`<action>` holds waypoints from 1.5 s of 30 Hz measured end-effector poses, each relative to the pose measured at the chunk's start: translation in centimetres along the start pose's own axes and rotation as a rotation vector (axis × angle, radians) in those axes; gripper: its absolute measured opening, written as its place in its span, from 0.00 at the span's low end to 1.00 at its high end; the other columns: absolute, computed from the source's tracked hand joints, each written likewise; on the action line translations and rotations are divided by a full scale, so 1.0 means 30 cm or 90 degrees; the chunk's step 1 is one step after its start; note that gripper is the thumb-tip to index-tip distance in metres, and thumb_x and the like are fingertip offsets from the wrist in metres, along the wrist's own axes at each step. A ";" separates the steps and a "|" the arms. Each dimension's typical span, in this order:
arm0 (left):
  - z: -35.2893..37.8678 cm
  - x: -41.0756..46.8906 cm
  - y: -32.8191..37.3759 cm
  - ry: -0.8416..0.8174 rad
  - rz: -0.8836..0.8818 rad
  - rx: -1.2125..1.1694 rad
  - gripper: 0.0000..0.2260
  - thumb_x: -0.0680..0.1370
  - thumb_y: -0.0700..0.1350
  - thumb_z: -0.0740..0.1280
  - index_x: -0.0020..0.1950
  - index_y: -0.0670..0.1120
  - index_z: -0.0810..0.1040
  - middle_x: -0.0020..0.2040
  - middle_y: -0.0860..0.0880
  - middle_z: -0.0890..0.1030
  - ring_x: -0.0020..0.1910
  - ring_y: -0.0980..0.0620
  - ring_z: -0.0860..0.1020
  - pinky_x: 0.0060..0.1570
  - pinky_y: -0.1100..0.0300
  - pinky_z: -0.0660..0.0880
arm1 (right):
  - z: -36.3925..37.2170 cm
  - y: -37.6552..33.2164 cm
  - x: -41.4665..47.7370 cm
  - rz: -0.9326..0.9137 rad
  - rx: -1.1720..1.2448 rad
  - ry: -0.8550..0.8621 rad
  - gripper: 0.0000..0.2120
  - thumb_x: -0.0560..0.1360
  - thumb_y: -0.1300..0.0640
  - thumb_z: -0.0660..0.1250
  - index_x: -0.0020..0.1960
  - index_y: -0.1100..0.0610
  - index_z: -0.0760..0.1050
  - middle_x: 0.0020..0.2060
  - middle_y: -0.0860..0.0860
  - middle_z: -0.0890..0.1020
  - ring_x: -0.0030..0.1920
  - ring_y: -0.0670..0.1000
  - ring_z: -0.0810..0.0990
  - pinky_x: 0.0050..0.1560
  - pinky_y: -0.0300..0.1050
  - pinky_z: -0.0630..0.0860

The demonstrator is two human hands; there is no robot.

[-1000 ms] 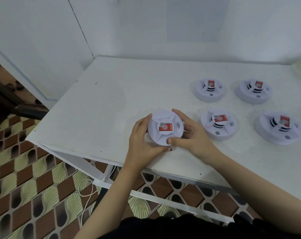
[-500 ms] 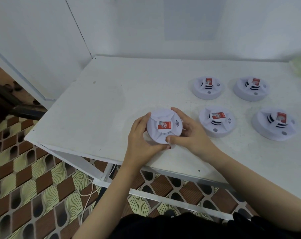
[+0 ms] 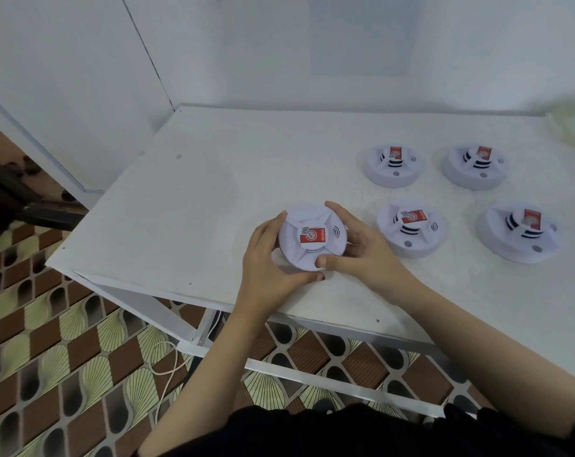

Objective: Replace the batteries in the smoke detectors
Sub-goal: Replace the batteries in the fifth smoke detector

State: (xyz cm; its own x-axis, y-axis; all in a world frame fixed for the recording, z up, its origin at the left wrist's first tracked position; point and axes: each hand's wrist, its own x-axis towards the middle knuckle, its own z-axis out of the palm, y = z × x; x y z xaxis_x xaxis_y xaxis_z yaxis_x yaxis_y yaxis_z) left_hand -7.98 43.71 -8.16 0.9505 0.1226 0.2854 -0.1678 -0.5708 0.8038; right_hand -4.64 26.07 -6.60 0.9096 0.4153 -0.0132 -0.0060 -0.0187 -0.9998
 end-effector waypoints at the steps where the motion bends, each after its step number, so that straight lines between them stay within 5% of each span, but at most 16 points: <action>1: -0.001 -0.001 -0.001 0.001 0.002 -0.001 0.42 0.59 0.48 0.83 0.70 0.43 0.70 0.62 0.52 0.74 0.59 0.71 0.68 0.56 0.81 0.63 | -0.002 -0.005 -0.002 0.002 0.011 -0.006 0.35 0.71 0.67 0.70 0.73 0.52 0.62 0.60 0.50 0.79 0.59 0.46 0.78 0.54 0.40 0.77; 8: 0.002 -0.001 -0.009 0.002 0.015 -0.005 0.43 0.59 0.47 0.83 0.70 0.42 0.70 0.63 0.50 0.74 0.62 0.57 0.71 0.58 0.77 0.65 | -0.017 -0.020 -0.006 0.024 0.043 -0.015 0.26 0.75 0.58 0.65 0.68 0.41 0.64 0.57 0.48 0.80 0.59 0.51 0.79 0.53 0.46 0.79; 15: 0.003 0.000 -0.007 0.001 0.014 -0.024 0.42 0.59 0.50 0.82 0.70 0.44 0.70 0.62 0.54 0.73 0.60 0.64 0.70 0.58 0.77 0.66 | -0.024 -0.016 -0.007 0.034 0.052 -0.023 0.27 0.74 0.59 0.66 0.68 0.40 0.64 0.59 0.49 0.79 0.60 0.51 0.79 0.54 0.46 0.79; 29: 0.004 0.000 -0.009 -0.002 0.017 -0.048 0.43 0.58 0.51 0.82 0.70 0.46 0.70 0.61 0.57 0.72 0.62 0.60 0.72 0.59 0.72 0.70 | -0.023 -0.018 -0.013 0.031 0.076 -0.032 0.28 0.75 0.64 0.65 0.69 0.43 0.63 0.60 0.51 0.78 0.58 0.50 0.79 0.55 0.46 0.78; 45: 0.006 0.005 -0.018 -0.010 0.013 -0.050 0.43 0.58 0.51 0.82 0.70 0.46 0.69 0.60 0.64 0.70 0.61 0.66 0.70 0.59 0.75 0.68 | -0.020 -0.024 -0.016 0.032 0.067 -0.033 0.30 0.76 0.67 0.63 0.73 0.48 0.60 0.60 0.53 0.77 0.56 0.49 0.79 0.56 0.46 0.78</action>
State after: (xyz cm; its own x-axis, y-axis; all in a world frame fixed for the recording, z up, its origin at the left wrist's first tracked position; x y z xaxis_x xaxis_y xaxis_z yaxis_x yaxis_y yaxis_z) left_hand -7.71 43.88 -8.63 0.9505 0.0982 0.2948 -0.2070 -0.5073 0.8365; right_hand -4.81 25.34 -5.88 0.8841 0.4632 -0.0610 -0.0969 0.0540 -0.9938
